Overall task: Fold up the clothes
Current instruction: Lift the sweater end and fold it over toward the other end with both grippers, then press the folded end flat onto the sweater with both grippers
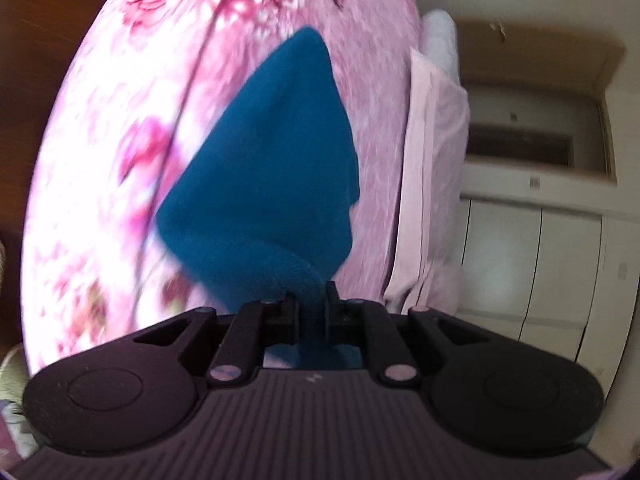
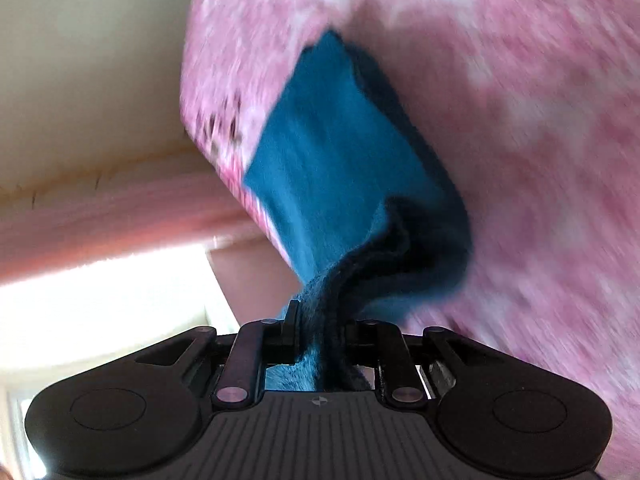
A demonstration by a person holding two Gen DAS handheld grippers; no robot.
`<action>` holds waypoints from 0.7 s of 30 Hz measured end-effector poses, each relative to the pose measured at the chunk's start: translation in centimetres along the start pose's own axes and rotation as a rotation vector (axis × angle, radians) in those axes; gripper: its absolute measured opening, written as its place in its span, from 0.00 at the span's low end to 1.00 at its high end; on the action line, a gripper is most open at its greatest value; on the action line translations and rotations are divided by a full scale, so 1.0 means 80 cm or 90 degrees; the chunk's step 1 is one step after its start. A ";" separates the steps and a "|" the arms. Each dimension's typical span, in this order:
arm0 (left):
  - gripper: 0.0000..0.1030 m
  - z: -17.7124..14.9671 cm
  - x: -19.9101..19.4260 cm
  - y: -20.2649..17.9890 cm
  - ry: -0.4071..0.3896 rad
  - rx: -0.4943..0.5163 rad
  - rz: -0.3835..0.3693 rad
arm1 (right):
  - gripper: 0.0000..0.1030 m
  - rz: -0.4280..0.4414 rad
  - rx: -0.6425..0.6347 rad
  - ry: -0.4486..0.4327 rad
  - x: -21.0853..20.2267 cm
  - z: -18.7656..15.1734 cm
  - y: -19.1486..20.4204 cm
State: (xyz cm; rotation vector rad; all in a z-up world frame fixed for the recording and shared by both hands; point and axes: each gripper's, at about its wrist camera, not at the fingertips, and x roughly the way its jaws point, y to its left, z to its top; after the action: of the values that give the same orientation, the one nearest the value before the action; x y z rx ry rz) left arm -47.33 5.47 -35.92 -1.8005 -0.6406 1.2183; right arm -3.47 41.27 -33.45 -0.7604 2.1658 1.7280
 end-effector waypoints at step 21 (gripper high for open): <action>0.33 0.141 0.006 0.038 -0.078 -0.157 -0.044 | 0.88 -0.047 -0.160 -0.337 0.004 0.085 0.051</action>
State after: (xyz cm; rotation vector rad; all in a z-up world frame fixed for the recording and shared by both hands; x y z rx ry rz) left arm -57.62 8.34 -40.61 -1.8958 -0.9513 1.2540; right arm -6.76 48.36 -31.97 -0.3666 1.5740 1.9168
